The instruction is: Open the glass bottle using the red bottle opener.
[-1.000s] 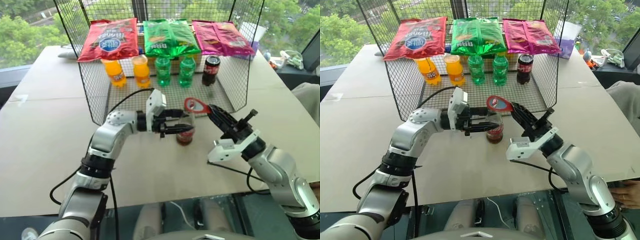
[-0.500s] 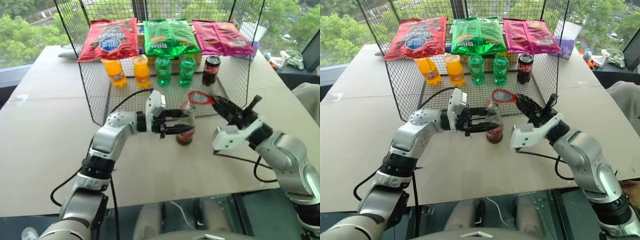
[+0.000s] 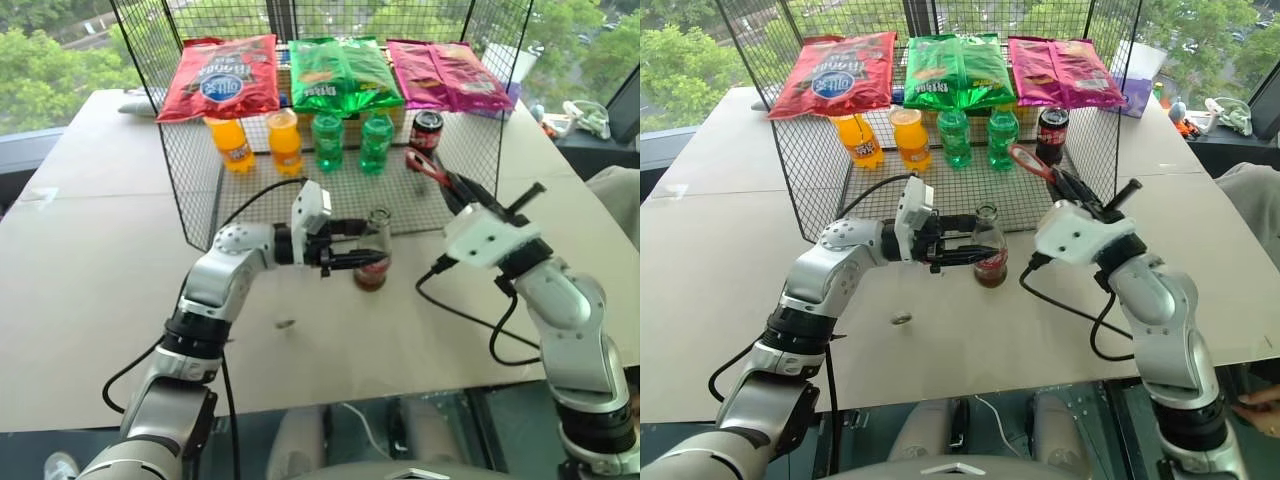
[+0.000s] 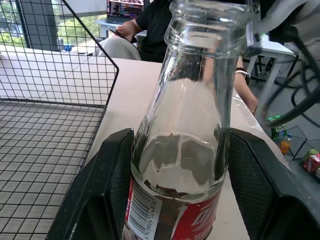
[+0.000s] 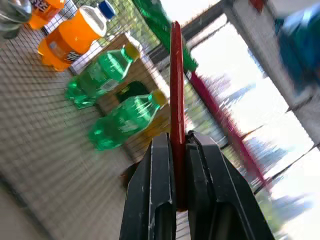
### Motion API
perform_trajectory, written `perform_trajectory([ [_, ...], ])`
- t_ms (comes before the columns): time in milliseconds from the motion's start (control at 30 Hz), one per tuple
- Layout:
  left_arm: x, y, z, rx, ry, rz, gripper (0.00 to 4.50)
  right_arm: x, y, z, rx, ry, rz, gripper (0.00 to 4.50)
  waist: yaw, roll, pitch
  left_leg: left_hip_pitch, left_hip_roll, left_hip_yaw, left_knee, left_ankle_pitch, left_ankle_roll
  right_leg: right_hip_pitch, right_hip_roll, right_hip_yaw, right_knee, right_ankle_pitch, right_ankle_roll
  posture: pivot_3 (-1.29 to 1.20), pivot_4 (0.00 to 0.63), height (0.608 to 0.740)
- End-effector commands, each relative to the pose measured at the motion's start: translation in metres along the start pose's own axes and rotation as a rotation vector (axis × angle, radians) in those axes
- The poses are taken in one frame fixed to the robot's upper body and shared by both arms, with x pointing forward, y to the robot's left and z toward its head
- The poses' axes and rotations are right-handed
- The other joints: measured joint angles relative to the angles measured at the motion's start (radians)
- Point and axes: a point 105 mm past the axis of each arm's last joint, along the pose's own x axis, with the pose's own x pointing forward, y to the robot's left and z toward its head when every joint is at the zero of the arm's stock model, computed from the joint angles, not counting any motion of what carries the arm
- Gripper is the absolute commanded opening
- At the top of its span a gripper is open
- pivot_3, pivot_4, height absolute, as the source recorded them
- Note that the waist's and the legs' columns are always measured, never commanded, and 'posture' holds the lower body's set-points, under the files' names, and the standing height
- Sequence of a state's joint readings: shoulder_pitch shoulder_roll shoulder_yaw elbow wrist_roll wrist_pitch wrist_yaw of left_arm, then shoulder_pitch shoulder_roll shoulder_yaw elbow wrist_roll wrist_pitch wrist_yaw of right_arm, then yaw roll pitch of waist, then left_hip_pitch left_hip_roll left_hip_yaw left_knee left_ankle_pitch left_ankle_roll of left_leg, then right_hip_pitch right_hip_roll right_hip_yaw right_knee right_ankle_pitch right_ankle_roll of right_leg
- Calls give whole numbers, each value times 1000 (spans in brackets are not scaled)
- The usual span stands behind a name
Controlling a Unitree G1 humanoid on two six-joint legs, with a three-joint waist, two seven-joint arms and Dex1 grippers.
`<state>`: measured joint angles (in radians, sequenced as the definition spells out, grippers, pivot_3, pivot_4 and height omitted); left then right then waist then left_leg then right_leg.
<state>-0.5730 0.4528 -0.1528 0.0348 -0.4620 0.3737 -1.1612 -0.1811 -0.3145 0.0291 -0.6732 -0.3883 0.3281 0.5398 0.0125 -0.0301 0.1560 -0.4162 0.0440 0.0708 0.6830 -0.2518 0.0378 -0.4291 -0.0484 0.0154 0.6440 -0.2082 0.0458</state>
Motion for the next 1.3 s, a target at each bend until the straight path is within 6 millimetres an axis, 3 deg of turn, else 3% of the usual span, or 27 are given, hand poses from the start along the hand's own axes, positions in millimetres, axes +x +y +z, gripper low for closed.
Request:
perform_trajectory([
  [33, -6, 2, 6, 32, -23, 22, 2518, -19, 6, -15, 406, 140, -6, 0, 0, 0, 0, 0, 0, 0, 0, 0, 0, 0, 0, 0, 0, 0, 0, 0, 150, 740],
  [233, -2, 1, 11, 37, -38, 30, 2518, -41, 58, -33, 995, 368, 150, 0, -4, 1, 0, 1, 1, 0, 0, 0, 0, 0, 0, 0, 1, 0, 0, 0, 150, 740],
  [367, -3, 2, 11, 38, -39, 38, 2518, -47, 78, -45, 1160, 486, 190, 0, -3, 1, 1, 1, 2, -1, 0, 0, 0, 0, 0, -1, 2, 0, 0, 0, 150, 740],
  [567, -12, 3, 4, 38, -38, 46, 2479, -43, 76, -67, 1225, 571, 148, 2333, -8, 2, 1, 1, 1, -1, 0, 0, 0, -1, 0, -1, 1, 0, -1, 0, 150, 740],
  [633, -11, 3, 4, 39, -40, 45, 2479, -42, 69, -67, 1154, 556, 140, 3165, -10, 2, 1, 0, 1, -1, 0, 0, 0, -1, 0, -1, 1, 0, 0, 0, 150, 740],
  [733, -9, 3, 5, 39, -46, 38, 2479, -32, 45, -61, 910, 444, 86, 4474, -17, 3, 1, 0, 0, 0, 0, 0, 0, -1, 0, -1, 1, 0, 0, 0, 150, 740],
  [833, -9, 2, 7, 39, -58, 32, 2479, -21, 31, -46, 800, 327, 54, 4474, -24, 3, 1, 0, 0, -1, 0, 0, 0, -1, 0, -1, 1, 0, 0, 0, 150, 740],
  [933, -14, 2, 5, 34, -62, 35, 2479, -13, 30, -31, 671, 248, 103, 4474, -27, 3, 1, 0, 1, -1, -1, 0, 0, -1, 0, -1, 1, 0, 0, 0, 150, 740],
  [967, -15, 2, 5, 31, -63, 34, 3267, -11, 32, -27, 641, 228, 123, 4500, -27, 3, 1, 0, 1, -1, -1, 0, 0, -1, 0, 0, 1, 0, 0, 0, 150, 740],
  [1000, -16, 2, 5, 30, -63, 34, 3326, -10, 33, -24, 623, 214, 134, 4500, -27, 3, 1, 0, 1, -1, -1, 0, 0, -1, 0, 0, 1, 0, 0, 0, 150, 740],
  [1100, -15, 1, 6, 21, -78, 25, 4462, -7, 39, -18, 620, 185, 164, 4500, -25, 3, 1, 0, 0, -1, -1, 0, 0, -1, 0, 0, 0, 0, 0, 0, 150, 740],
  [1300, -17, -2, 12, 4, -101, 27, 4462, -7, 40, -15, 623, 157, 175, 4500, -25, 3, 1, 0, 1, -1, -1, 0, 0, -1, 0, 0, 0, 0, 0, 0, 150, 740],
])
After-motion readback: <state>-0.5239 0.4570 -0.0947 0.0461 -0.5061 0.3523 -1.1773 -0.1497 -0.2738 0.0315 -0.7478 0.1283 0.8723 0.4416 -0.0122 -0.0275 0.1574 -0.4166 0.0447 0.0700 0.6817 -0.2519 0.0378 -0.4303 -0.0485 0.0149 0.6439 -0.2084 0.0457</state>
